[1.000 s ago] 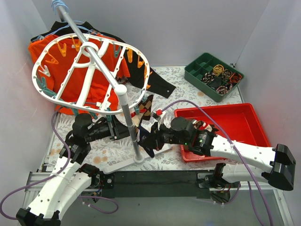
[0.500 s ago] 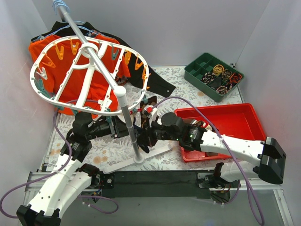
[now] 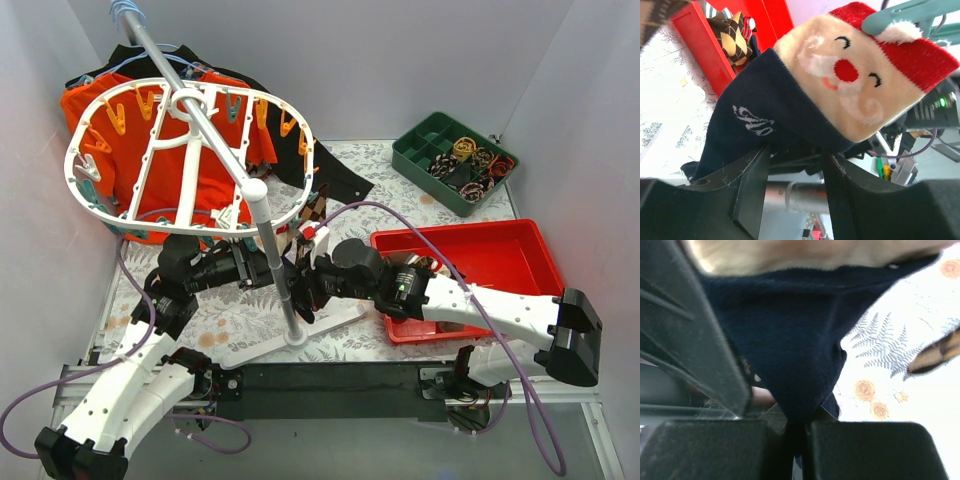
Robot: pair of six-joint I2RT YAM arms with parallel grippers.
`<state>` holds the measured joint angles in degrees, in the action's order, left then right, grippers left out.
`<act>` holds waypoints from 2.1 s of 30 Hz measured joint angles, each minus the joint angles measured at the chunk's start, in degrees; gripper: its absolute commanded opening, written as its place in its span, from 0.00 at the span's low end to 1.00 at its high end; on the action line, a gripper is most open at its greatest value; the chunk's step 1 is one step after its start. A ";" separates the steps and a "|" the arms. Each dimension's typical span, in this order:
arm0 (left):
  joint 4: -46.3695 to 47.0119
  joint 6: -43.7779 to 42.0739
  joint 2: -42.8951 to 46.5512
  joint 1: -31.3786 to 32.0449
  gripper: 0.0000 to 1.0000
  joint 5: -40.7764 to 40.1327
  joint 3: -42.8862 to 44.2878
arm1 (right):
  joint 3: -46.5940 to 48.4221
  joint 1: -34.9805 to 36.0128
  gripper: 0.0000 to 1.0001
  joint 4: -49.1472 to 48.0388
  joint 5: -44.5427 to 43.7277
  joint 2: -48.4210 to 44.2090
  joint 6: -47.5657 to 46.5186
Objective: Remove the socks clipped to the hanger
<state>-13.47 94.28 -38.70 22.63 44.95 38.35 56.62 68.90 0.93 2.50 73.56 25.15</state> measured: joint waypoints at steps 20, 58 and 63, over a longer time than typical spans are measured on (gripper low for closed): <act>-3.41 1.09 -4.55 0.39 0.04 -6.58 4.04 | 0.96 5.88 0.16 4.92 -12.48 -1.29 -1.40; -3.48 -0.59 -3.89 0.37 0.00 -0.61 4.04 | 22.16 -14.56 0.84 13.60 21.70 -2.67 -23.80; -3.48 -0.52 -3.52 0.37 0.00 -0.13 4.04 | 22.25 -15.32 0.82 13.57 23.71 -0.61 -25.42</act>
<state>-16.95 93.76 -42.22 23.00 44.82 42.39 78.87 53.58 14.50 26.22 72.95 -0.27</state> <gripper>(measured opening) 0.014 0.839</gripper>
